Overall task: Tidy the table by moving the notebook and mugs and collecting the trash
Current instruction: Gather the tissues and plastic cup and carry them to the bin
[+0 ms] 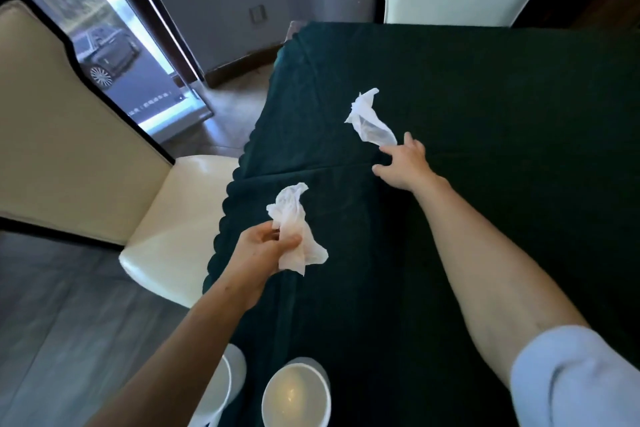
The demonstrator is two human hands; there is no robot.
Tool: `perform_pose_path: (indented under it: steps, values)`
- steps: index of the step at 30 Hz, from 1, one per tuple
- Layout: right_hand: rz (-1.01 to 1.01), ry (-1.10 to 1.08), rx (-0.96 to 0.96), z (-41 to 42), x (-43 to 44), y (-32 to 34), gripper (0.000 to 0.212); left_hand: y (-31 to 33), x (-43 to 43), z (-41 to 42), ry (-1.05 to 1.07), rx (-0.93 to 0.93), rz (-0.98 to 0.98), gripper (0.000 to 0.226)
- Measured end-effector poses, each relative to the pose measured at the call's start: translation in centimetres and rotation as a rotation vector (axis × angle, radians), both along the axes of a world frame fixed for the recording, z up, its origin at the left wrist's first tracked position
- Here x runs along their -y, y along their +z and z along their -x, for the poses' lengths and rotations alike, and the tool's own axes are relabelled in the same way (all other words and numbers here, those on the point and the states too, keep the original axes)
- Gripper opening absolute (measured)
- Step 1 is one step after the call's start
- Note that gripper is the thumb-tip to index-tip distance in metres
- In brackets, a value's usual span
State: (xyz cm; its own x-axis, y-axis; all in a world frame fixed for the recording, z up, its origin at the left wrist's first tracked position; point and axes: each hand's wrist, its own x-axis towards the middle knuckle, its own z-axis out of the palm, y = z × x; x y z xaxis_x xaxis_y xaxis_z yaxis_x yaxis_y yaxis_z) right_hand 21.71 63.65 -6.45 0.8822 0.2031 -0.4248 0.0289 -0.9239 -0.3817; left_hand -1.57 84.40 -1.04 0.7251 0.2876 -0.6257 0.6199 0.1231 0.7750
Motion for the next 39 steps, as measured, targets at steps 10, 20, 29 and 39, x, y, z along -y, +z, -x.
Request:
perform_pose_path:
  steps: [10, 20, 29, 39]
  values:
    - [-0.183, -0.039, 0.194, 3.3, -1.3, 3.9, 0.021, 2.9, -0.8, -0.5, -0.003, 0.072, -0.005, 0.018]
    - [-0.358, 0.396, -0.184, 16.4, 0.1, 19.9, 0.015, 10.2, -1.1, 0.9, -0.015, 0.315, -0.047, 0.014]
    - [-0.965, -0.398, 0.200, 34.8, 1.9, 26.8, 0.014, 15.9, 3.9, 12.2, -0.575, 0.372, 0.370, 0.029]
    - [-0.506, -0.718, 0.884, 54.9, 4.0, 26.3, 0.015, 19.1, 8.6, 26.5, -0.894, 0.462, 0.461, 0.022]
